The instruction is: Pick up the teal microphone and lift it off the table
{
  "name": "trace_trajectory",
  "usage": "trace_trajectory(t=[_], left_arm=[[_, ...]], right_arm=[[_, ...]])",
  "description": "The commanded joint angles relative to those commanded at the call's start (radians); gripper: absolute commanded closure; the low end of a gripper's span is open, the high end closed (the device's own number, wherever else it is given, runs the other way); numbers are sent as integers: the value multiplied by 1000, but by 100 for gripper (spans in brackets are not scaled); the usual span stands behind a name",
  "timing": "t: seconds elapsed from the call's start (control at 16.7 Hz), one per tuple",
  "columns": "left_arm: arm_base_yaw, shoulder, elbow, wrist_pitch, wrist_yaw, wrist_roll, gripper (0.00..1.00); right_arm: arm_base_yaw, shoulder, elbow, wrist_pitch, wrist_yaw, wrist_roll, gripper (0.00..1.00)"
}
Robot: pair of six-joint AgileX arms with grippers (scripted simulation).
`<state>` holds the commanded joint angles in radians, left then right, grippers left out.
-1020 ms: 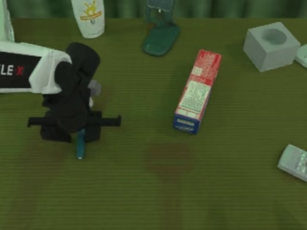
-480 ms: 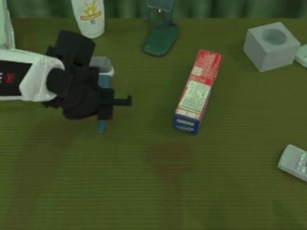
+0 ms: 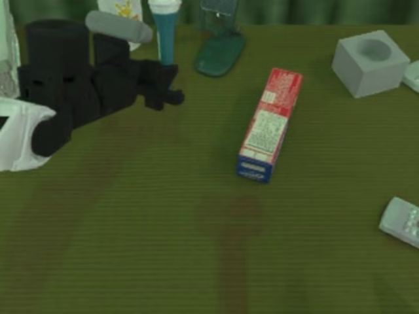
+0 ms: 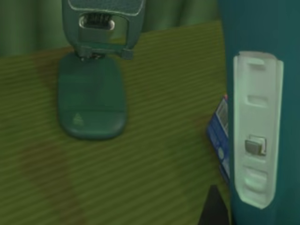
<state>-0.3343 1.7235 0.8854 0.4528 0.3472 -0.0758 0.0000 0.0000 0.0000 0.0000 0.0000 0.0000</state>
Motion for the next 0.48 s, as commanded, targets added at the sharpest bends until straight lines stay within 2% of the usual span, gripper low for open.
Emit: trace_trajectory(t=[0.24,0.48], left_arm=[[12,-96,-74,253,99,66,100],[18,-143,-102,336,138,94,100]], right_arm=[[0,0,0,0,0,0,0],[0,0,0,0,0,0,0]])
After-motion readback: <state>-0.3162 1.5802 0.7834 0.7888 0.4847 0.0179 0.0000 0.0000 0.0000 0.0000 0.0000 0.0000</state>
